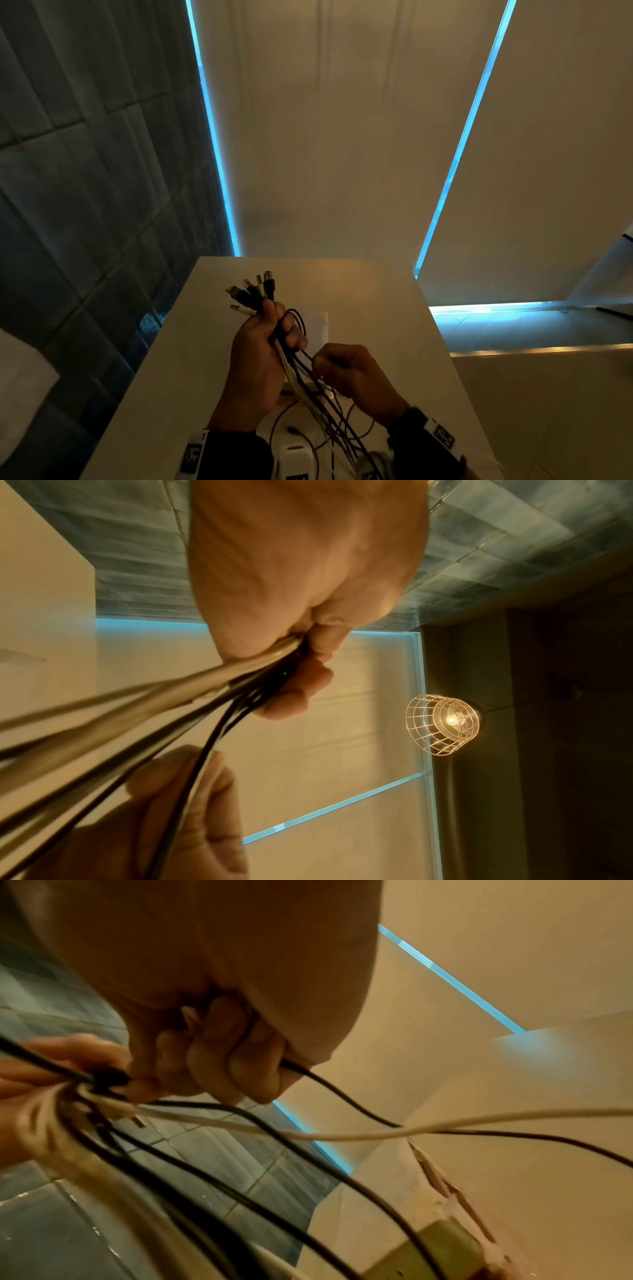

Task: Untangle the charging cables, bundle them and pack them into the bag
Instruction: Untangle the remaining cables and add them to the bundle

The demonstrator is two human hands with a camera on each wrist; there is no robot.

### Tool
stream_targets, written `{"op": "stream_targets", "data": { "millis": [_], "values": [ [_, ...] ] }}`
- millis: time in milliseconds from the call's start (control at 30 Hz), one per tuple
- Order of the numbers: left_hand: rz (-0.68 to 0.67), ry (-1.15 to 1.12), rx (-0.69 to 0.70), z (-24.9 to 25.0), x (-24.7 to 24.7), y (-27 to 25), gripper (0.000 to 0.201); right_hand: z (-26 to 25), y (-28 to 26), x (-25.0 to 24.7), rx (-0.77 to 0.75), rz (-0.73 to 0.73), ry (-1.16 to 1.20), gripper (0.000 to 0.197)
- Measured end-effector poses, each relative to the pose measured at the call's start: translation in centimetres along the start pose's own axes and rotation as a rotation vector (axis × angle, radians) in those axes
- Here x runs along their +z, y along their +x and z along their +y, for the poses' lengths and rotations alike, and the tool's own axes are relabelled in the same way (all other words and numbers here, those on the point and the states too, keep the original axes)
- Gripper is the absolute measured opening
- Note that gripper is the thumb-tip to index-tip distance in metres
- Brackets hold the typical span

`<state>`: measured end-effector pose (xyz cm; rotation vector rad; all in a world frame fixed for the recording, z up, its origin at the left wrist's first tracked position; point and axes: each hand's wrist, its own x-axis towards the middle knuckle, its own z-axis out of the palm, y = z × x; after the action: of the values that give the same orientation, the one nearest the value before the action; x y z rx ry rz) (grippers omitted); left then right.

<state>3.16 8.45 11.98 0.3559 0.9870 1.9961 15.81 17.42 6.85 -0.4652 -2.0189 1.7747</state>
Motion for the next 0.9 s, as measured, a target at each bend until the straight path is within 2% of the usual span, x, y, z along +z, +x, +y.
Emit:
{"op": "stream_targets", "data": {
  "millis": [200,467,767,900],
  "values": [
    [-0.064,0.073,0.021,-0.4,-0.1,-0.1,0.028,3.0,0.0,-0.5,0.059,0.028,-0.08,0.021],
    [-0.058,0.09,0.006,-0.6,-0.3,-0.1,0.029,7.2,0.4,-1.6,0.094,0.095,-0.186,0.026],
    [-0.063,0.093,-0.01,-0.2,-0.3,-0.5,0.028,8.7,0.3,-1.2,0.084,0.091,-0.173,0.023],
    [-0.071,0.091,-0.008,0.2,-0.3,-0.6,0.029,10.8,0.0,-1.9,0.127,0.122,-0.21,0.03]
  ]
}}
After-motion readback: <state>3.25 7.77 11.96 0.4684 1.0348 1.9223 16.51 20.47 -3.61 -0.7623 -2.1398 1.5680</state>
